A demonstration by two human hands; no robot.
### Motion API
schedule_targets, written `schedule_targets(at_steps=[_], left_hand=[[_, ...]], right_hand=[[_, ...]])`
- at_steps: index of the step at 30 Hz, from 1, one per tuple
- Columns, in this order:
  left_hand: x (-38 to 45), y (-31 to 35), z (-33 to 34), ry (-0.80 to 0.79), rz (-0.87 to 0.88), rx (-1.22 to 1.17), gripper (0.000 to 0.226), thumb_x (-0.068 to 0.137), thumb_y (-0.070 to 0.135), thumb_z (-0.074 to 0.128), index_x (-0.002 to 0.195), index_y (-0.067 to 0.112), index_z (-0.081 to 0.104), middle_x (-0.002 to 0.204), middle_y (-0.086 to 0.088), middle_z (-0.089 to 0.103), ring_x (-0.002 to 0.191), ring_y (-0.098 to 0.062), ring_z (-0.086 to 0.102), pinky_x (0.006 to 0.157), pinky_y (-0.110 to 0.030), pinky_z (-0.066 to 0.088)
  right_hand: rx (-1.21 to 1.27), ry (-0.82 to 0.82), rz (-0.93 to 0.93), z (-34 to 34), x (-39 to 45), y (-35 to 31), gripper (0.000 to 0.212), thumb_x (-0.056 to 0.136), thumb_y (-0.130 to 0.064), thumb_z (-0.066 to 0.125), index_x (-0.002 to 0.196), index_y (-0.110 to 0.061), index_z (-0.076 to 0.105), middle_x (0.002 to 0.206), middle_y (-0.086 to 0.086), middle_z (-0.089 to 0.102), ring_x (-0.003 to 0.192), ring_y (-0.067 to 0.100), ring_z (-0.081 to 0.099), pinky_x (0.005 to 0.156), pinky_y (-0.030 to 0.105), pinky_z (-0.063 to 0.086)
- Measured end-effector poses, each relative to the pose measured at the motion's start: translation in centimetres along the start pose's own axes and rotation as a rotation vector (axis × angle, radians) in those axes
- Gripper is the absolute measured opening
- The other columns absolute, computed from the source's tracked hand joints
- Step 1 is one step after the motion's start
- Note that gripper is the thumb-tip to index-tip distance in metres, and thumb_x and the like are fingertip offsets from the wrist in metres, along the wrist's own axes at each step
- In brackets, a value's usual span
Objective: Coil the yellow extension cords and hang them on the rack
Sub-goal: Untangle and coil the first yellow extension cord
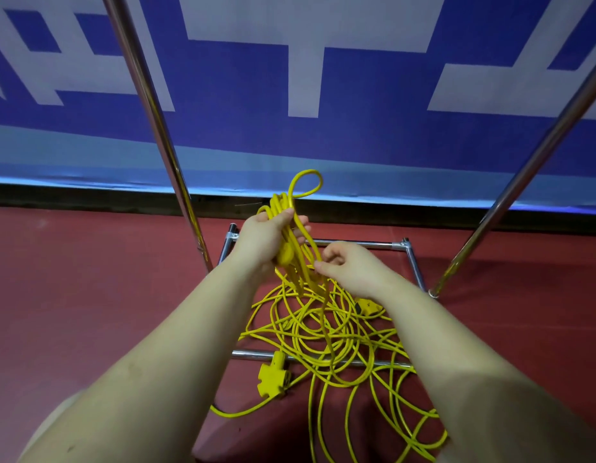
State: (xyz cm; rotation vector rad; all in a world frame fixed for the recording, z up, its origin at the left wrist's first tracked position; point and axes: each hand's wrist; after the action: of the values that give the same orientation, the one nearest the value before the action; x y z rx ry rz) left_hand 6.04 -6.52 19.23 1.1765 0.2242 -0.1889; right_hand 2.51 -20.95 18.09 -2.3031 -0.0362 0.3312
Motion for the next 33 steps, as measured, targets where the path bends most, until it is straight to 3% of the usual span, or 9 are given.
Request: schedule_targets(at_steps=[3,6,9,12,15,18,23,30,33], left_hand=[[0.4,0.7,-0.8,0.034,0.01,-0.01,0.012,0.098,0.01,0.047,0.093,0.005,0.056,0.071,-0.005,0.068,0.056,-0.01,0.067,0.056,-0.024,0.055],[0.3,1.6,-1.7,-0.001,0.018,0.148,0.011,0.098,0.009,0.047,0.089,0.008,0.054,0.062,-0.001,0.069,0.052,-0.009,0.066,0.055,-0.022,0.054],[-0.1,2.1,-2.2,-0.005,0.033,0.349,0.012,0.097,0.009,0.049,0.086,0.009,0.053,0.069,-0.006,0.065,0.046,-0.007,0.062,0.056,-0.026,0.05],[-0.2,2.4,-2.5,0.013,0.059,0.402,0.013,0.097,0.009,0.049,0.084,0.01,0.052,0.072,-0.007,0.062,0.043,-0.005,0.059,0.057,-0.027,0.049],[-0.3,2.8,-2.9,0.01,0.068,0.38,0.008,0.098,0.011,0.049,0.096,0.005,0.054,0.072,-0.007,0.062,0.045,-0.005,0.06,0.053,-0.022,0.052],[-0.2,3.2,-3.3,0.003,0.085,0.317,0.009,0.097,0.011,0.049,0.098,0.005,0.056,0.064,-0.002,0.066,0.047,-0.006,0.061,0.053,-0.021,0.051],[-0.1,3.9,-3.8,-0.016,0.074,0.18,0.016,0.098,0.014,0.048,0.088,0.007,0.058,0.059,0.003,0.068,0.049,-0.007,0.061,0.052,-0.019,0.052],[-0.2,3.1,-3.0,-0.051,0.122,0.235,0.015,0.099,0.013,0.047,0.088,0.009,0.056,0.061,0.002,0.068,0.055,-0.009,0.066,0.06,-0.024,0.053],[-0.3,2.2,-2.4,-0.111,0.102,0.309,0.013,0.099,0.013,0.046,0.09,0.009,0.055,0.07,-0.004,0.068,0.058,-0.011,0.067,0.062,-0.027,0.053]], right_hand=[[0.195,0.139,-0.034,-0.3,0.5,0.0,0.014,0.089,-0.02,0.062,0.081,-0.022,0.051,0.065,-0.003,0.052,0.054,0.008,0.047,0.049,0.015,0.036],[0.411,0.428,-0.061,-1.2,0.7,0.2,0.018,0.088,-0.012,0.063,0.082,-0.023,0.05,0.062,-0.001,0.052,0.054,0.014,0.05,0.059,0.029,0.045],[0.365,0.724,-0.068,-2.9,0.4,0.4,0.014,0.086,-0.015,0.063,0.077,-0.021,0.054,0.059,-0.006,0.051,0.053,0.009,0.047,0.06,0.025,0.041],[0.2,0.792,-0.08,-3.7,0.0,0.7,0.007,0.085,-0.02,0.062,0.08,-0.022,0.059,0.063,-0.006,0.054,0.057,0.011,0.05,0.057,0.025,0.039],[-0.17,0.736,-0.079,-3.9,-0.1,0.9,0.008,0.085,-0.025,0.059,0.085,-0.022,0.066,0.077,0.002,0.06,0.079,0.024,0.056,0.07,0.032,0.042],[-0.475,0.527,-0.018,-3.7,-0.3,0.7,0.013,0.088,-0.028,0.057,0.094,-0.023,0.068,0.095,0.006,0.061,0.1,0.029,0.053,0.083,0.034,0.041],[-0.462,0.208,0.067,-3.3,-0.8,0.3,0.012,0.089,-0.024,0.06,0.094,-0.025,0.07,0.088,-0.001,0.063,0.09,0.02,0.059,0.072,0.024,0.039],[-0.381,-0.159,-0.094,-2.8,-1.4,-1.1,0.019,0.088,-0.037,0.061,0.096,-0.023,0.071,0.092,-0.004,0.067,0.087,0.014,0.061,0.079,0.026,0.046],[-0.251,-0.197,-0.157,-2.6,-1.8,-2.0,0.02,0.088,-0.038,0.06,0.093,-0.022,0.07,0.084,-0.007,0.063,0.078,0.008,0.055,0.069,0.022,0.041]])
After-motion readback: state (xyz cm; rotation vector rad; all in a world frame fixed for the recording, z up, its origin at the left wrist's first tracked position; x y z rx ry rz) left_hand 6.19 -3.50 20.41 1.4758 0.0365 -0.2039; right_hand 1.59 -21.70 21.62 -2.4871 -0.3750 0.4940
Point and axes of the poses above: each hand's wrist, its own x-axis towards the middle knuckle, its own z-axis out of the palm, y = z × x
